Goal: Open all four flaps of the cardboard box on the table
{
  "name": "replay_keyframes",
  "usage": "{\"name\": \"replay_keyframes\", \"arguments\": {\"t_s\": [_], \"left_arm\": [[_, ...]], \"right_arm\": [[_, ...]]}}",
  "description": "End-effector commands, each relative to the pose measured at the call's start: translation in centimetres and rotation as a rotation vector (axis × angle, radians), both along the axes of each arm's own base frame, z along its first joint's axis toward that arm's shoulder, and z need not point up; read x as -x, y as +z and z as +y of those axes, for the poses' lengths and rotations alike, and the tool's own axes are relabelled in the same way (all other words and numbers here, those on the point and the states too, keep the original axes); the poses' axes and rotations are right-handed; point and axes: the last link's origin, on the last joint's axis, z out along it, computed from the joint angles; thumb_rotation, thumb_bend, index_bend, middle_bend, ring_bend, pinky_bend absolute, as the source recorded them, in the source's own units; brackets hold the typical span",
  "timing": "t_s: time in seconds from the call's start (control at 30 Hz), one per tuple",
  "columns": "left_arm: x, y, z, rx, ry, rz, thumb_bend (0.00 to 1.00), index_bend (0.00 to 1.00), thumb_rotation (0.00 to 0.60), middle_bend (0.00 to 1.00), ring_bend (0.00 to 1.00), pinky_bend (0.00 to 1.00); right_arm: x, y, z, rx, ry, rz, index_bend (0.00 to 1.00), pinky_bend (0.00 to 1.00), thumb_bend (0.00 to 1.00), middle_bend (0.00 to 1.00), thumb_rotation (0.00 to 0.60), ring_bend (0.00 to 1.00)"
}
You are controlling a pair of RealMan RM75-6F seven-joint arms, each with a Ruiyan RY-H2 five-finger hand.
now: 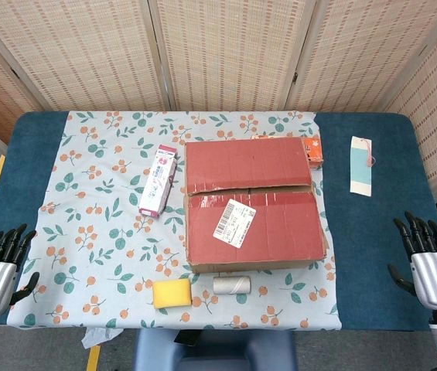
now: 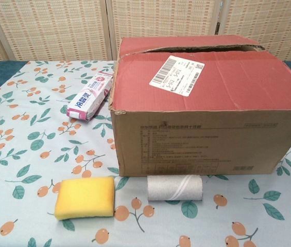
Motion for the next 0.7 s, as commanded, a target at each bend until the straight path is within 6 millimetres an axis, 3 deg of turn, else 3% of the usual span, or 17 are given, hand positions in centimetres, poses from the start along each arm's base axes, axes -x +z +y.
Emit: {"name": "replay_keyframes", "arguments": {"t_s": [0.03, 0.33, 0.47, 0.7], "left_arm": [[0.1, -0.1, 0.2, 0.009, 0.008, -0.002, 0.43, 0.0, 0.6, 0.0, 0.0, 0.0], [-0.2, -0.6, 0.5, 0.037, -0.002, 0.008, 0.43, 0.0, 0.6, 0.0, 0.0, 0.0], [-0.2, -0.7, 0.8, 0.01, -0.014, 0.04, 0.43, 0.0, 0.6, 0.0, 0.0, 0.0], [0.1, -0.9, 1.6, 0.026, 0.003, 0.04, 0.43, 0.0, 0.6, 0.0, 0.0, 0.0]], "right_arm": [[0.1, 0.0, -0.1, -0.008, -0.006, -0.001, 0.0, 0.0, 0.35, 0.0, 0.6, 0.0], [0.3, -0.2, -0.7, -0.066, 0.001, -0.05, 0.0, 0.0, 0.35, 0.0, 0.6, 0.0], [0.2, -0.2, -1.9, -0.142, 0.006, -0.096, 0.0, 0.0, 0.35, 0.0, 0.6, 0.0], [-3.4, 1.4, -5.2, -0.143, 0.076, -0.09, 0.0, 0.0, 0.35, 0.0, 0.6, 0.0]]}}
